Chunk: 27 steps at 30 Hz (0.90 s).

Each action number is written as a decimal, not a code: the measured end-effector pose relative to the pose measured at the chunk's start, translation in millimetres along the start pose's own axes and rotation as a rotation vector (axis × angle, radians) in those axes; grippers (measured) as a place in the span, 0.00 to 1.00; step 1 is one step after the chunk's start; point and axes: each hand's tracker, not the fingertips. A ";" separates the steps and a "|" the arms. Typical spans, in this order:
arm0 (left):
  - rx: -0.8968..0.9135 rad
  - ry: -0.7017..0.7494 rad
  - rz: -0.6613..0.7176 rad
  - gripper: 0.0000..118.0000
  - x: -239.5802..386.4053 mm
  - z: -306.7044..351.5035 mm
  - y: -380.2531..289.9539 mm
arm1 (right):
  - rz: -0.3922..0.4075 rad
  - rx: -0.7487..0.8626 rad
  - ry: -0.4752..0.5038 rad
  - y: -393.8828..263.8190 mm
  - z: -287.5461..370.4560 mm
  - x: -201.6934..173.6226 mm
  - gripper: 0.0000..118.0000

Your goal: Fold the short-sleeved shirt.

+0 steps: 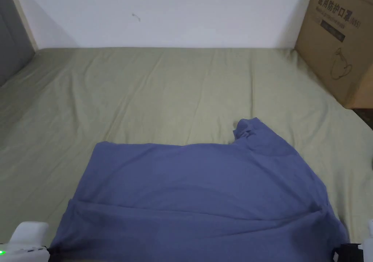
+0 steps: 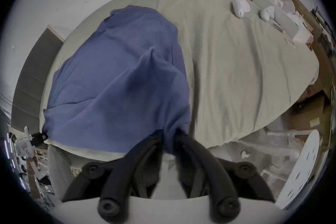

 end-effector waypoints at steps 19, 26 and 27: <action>0.123 -0.121 0.180 0.00 30.9 18.2 91.8 | 0.109 0.163 0.051 78.1 2.7 -78.3 0.00; 0.111 -0.100 0.162 0.00 28.4 0.8 127.5 | 0.097 0.184 0.053 149.7 -31.8 -74.8 0.00; 0.110 -0.105 0.167 0.00 24.4 -4.4 135.5 | 0.095 0.210 0.011 167.2 -36.9 -76.4 0.00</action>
